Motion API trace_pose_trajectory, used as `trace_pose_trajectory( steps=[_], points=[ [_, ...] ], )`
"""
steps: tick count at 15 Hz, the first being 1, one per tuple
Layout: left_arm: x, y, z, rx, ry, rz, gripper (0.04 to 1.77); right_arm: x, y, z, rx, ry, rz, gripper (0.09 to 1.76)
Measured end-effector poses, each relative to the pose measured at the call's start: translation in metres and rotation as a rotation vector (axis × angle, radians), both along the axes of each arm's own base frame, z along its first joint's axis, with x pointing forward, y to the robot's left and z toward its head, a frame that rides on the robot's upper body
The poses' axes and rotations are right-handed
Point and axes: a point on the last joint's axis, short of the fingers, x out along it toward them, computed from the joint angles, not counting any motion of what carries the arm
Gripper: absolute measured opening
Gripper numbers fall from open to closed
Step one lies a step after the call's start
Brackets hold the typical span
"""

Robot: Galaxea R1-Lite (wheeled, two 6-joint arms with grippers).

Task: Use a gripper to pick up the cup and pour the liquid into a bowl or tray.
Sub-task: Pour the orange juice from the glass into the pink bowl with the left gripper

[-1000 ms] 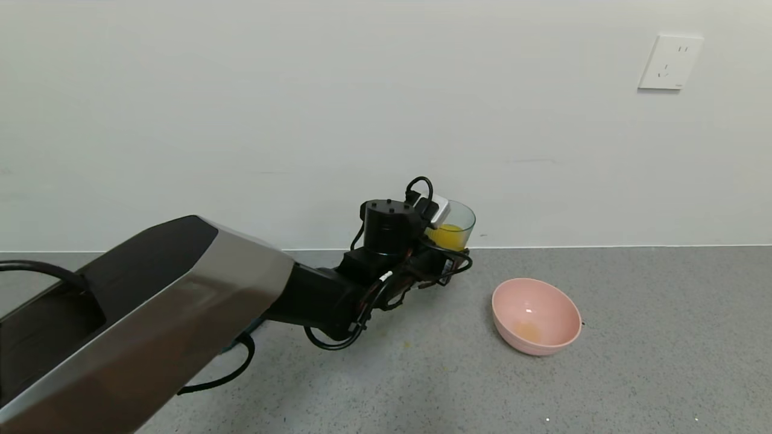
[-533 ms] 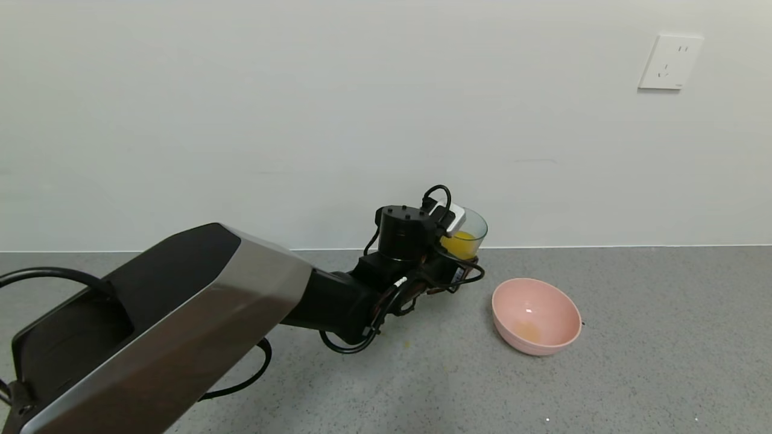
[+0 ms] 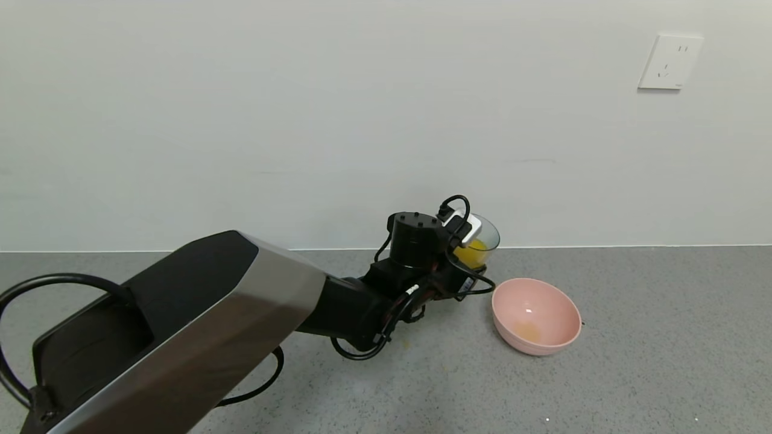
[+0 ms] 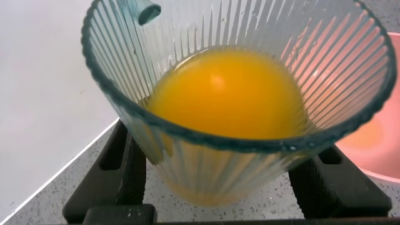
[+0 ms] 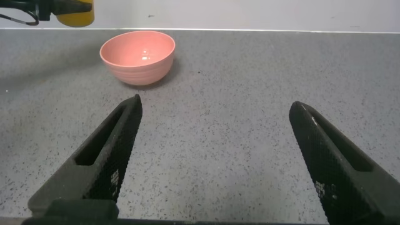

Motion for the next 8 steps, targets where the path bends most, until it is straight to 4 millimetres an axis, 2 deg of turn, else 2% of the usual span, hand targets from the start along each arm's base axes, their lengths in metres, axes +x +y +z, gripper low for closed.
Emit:
trace_pose_trajectory(
  steps=[8],
  points=[
    [-0.007,-0.012,0.001,0.065,-0.021,-0.04,1.28,0.0,0.0,0.0,0.0,0.0,0.0,1.71]
  ],
)
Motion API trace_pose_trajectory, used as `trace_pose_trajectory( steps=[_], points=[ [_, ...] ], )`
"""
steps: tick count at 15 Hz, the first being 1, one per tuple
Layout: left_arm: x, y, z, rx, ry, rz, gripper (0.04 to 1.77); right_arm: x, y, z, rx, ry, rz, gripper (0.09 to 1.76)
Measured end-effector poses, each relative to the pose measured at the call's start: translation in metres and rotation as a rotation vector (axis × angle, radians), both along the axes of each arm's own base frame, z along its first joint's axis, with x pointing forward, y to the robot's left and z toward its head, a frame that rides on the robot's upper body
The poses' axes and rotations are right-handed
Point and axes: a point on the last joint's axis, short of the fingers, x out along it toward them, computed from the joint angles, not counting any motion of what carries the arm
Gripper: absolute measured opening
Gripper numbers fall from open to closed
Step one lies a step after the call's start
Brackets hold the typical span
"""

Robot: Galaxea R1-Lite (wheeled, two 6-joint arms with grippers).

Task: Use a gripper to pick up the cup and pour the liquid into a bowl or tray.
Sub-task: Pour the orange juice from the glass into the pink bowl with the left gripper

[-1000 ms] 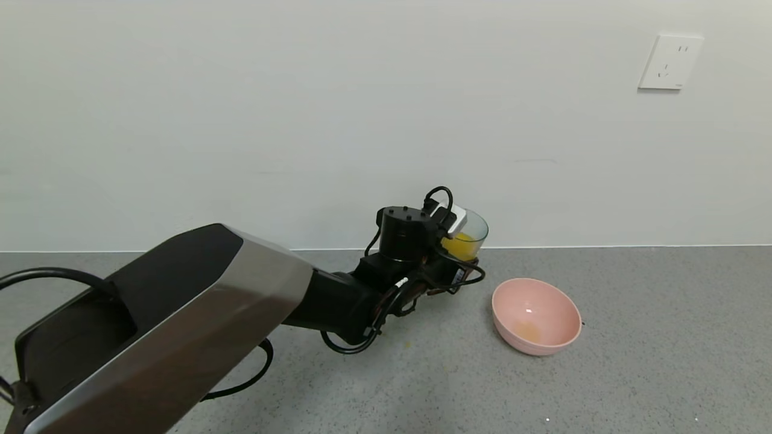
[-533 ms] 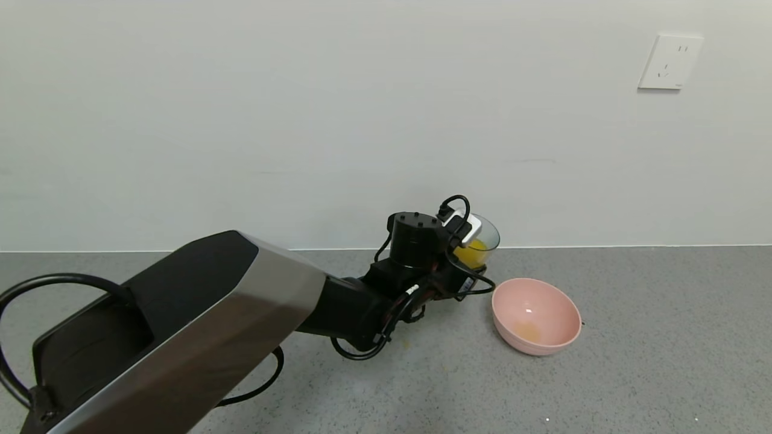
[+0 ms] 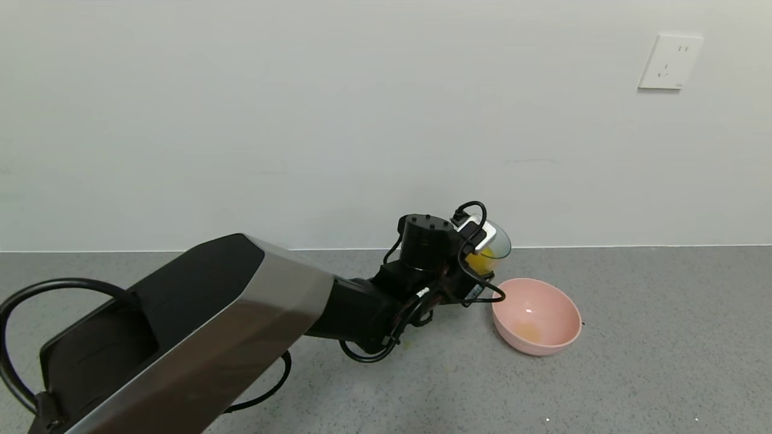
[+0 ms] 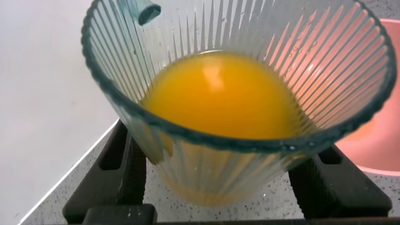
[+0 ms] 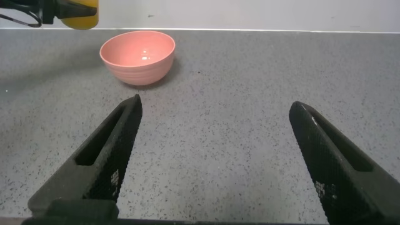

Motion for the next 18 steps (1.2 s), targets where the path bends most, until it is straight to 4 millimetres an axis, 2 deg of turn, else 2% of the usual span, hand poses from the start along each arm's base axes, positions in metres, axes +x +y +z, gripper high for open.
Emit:
trace_pose_trajectory(
  steps=[18],
  points=[
    [-0.007,-0.012,-0.003,0.128,-0.039,-0.058,1.28,0.0,0.0,0.0,0.0,0.0,0.0,1.71]
  ],
)
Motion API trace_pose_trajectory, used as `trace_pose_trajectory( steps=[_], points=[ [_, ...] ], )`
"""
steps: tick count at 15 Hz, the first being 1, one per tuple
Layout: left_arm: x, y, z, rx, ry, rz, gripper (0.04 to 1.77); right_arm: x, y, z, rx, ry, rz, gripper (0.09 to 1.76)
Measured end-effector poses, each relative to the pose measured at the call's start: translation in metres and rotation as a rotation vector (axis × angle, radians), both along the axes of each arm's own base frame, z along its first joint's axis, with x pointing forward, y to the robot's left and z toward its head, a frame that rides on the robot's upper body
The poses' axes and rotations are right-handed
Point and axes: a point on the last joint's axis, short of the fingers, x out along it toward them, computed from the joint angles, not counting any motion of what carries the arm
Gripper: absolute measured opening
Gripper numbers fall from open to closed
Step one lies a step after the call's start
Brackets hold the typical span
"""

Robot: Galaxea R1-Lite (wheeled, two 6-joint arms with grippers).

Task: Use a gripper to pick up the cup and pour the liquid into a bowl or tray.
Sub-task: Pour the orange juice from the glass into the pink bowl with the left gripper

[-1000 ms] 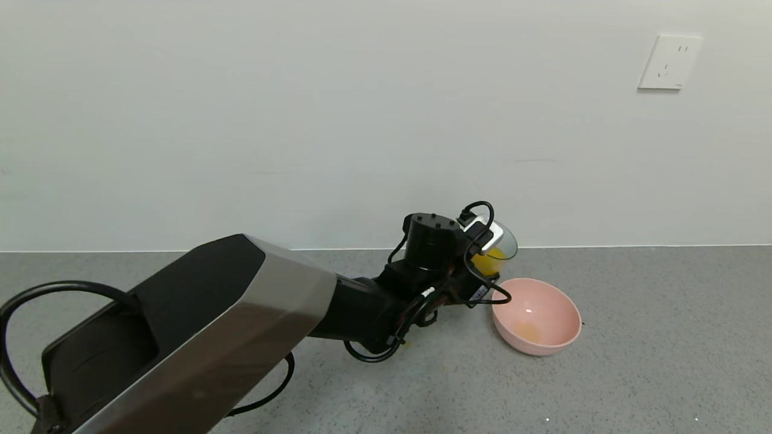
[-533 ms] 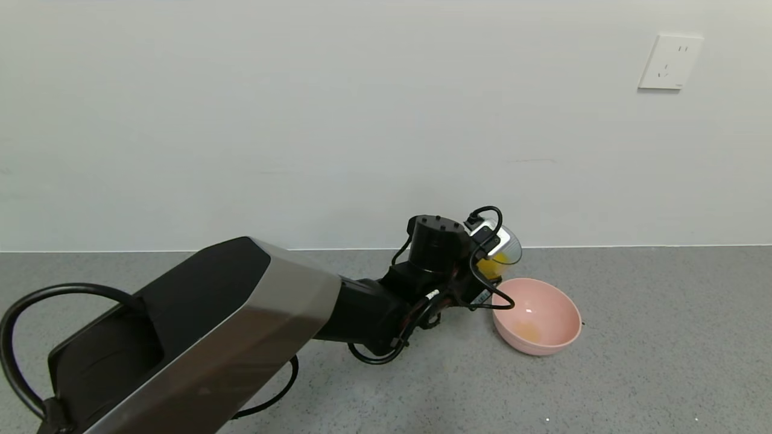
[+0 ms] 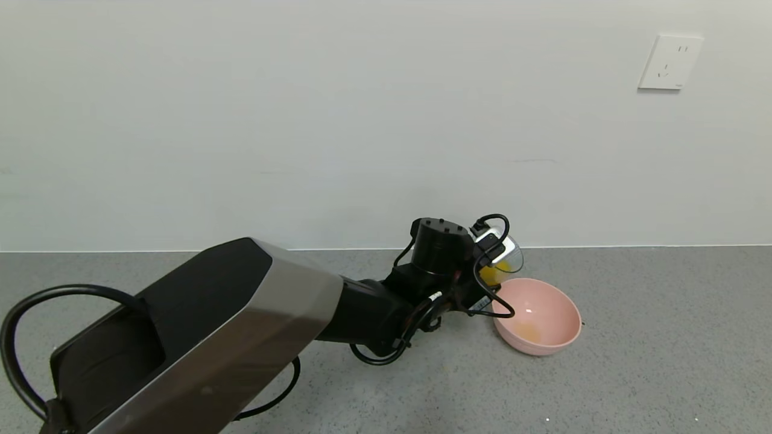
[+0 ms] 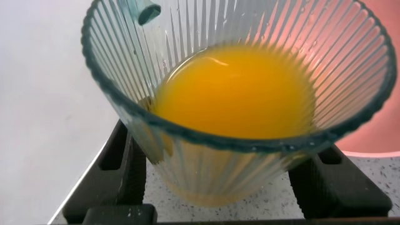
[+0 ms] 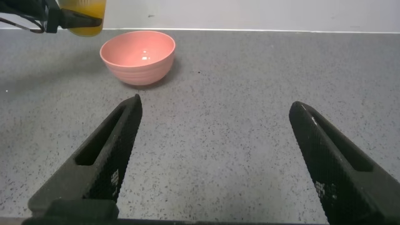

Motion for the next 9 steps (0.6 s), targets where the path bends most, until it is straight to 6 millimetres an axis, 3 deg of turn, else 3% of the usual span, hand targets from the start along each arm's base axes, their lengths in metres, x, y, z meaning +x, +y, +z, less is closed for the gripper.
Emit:
trace_pose_trajectory(
  steps=[9],
  points=[
    [0.0025,-0.0037,0.007,0.052,-0.05,0.019,1.28,0.0,0.0,0.0,0.0,0.0,0.0,1.71]
  ],
)
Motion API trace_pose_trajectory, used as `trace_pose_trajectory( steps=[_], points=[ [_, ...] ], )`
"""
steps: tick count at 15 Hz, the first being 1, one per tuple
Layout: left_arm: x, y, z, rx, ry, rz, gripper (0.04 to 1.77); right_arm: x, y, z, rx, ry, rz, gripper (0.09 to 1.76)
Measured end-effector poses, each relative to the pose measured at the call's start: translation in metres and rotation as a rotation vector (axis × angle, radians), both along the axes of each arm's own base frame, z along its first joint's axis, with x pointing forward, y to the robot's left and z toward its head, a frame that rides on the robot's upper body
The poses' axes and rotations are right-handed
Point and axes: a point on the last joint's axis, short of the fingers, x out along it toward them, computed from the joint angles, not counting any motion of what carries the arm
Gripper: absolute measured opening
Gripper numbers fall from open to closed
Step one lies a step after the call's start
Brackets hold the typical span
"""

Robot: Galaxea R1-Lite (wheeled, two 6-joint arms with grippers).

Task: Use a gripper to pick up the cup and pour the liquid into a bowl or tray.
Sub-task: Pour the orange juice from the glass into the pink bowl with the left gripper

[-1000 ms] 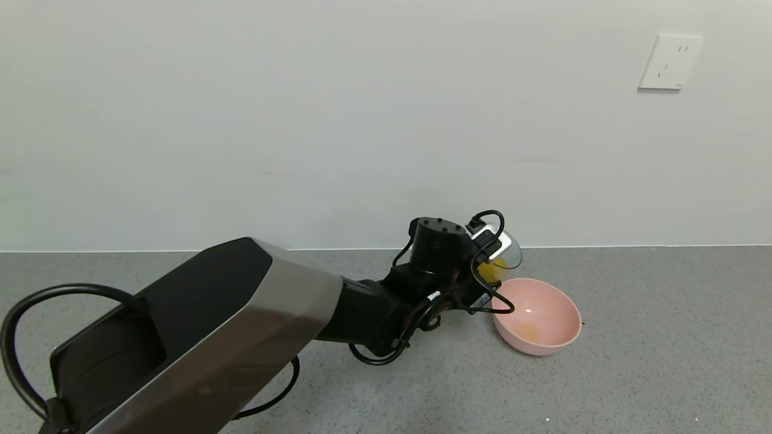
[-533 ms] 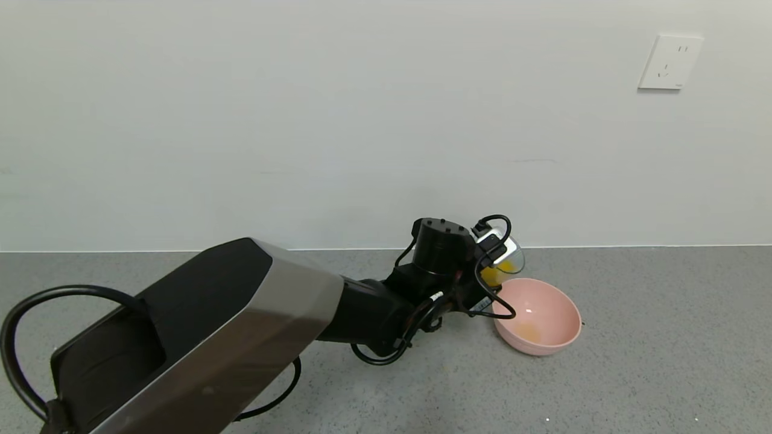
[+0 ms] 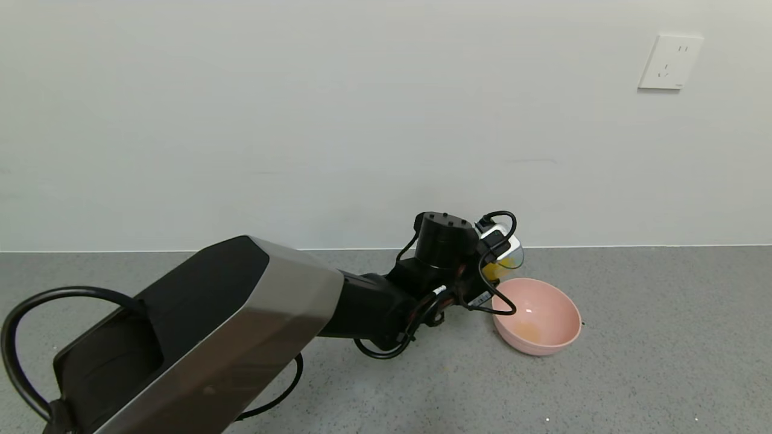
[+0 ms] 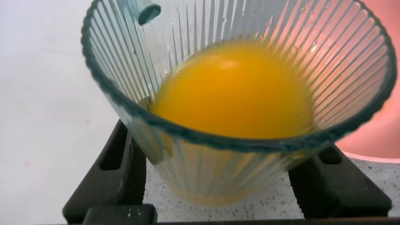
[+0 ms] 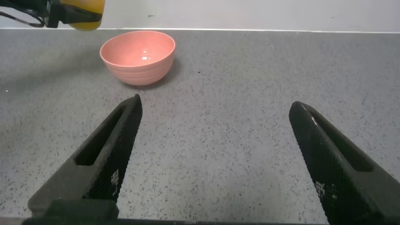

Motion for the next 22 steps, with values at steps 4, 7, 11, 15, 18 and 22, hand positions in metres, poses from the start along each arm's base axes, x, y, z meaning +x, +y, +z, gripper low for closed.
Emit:
trace_pose_trajectory(
  steps=[4,7,11,15,18,22],
  points=[
    [0.001,-0.005,0.001,0.013,-0.031,0.005,1.28,0.0,0.0,0.0,0.0,0.0,0.0,1.71],
    [0.001,-0.007,-0.001,0.038,-0.047,0.001,1.28,0.0,0.0,0.0,0.0,0.0,0.0,1.71],
    [0.001,-0.009,-0.003,0.062,-0.063,-0.005,1.28,0.0,0.0,0.0,0.0,0.0,0.0,1.71],
    [0.002,-0.01,-0.001,0.079,-0.085,0.002,1.28,0.0,0.0,0.0,0.0,0.0,0.0,1.71],
    [0.002,-0.011,-0.001,0.101,-0.101,-0.005,1.28,0.0,0.0,0.0,0.0,0.0,0.0,1.71],
    [0.003,-0.012,-0.004,0.133,-0.124,-0.015,1.28,0.0,0.0,0.0,0.0,0.0,0.0,1.71]
  ],
)
